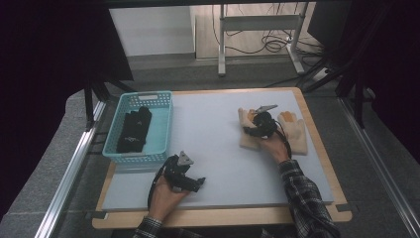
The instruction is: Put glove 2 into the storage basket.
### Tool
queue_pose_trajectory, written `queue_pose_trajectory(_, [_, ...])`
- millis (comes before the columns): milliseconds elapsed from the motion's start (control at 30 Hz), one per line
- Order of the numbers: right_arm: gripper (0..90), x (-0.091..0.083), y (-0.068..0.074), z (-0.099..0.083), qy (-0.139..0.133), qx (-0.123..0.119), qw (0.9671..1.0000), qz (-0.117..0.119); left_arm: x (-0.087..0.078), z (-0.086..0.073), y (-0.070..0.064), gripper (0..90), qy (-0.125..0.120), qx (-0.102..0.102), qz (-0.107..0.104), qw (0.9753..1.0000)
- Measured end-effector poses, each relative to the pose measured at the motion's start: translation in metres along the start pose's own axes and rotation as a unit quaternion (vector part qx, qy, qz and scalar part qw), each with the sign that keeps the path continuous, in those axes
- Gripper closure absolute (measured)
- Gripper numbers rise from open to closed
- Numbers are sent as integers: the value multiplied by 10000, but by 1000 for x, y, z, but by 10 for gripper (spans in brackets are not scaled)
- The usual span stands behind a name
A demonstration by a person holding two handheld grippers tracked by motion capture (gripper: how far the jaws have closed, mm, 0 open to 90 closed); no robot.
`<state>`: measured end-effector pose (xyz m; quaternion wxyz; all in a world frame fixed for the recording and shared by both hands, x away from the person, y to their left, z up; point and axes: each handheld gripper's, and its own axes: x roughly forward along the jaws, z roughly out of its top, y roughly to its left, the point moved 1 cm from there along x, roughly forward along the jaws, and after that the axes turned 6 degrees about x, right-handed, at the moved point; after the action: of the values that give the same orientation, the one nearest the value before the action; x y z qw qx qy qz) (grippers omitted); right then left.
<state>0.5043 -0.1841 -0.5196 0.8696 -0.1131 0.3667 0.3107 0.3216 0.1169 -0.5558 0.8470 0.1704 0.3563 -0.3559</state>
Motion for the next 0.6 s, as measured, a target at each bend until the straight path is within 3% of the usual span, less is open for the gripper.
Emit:
queue_pose_trajectory(167, [590, -30, 25, 3, -226, -94, 9995, 186, 0, 0, 0, 0, 2, 3, 2, 10000])
queue_pose_trajectory(367, [575, -64, 73, -7, -396, -300, 9978, 448, 0, 0, 0, 0, -13, 3, 11, 10000])
queue_pose_trajectory(467, [570, -69, 94, -18, -420, -265, 9969, 602, 0, 0, 0, 0, -16, 4, 13, 10000])
queue_pose_trajectory(600, [560, -64, 117, -35, -379, -375, 9970, 564, 0, 0, 0, 0, -20, -1, 17, 10000])
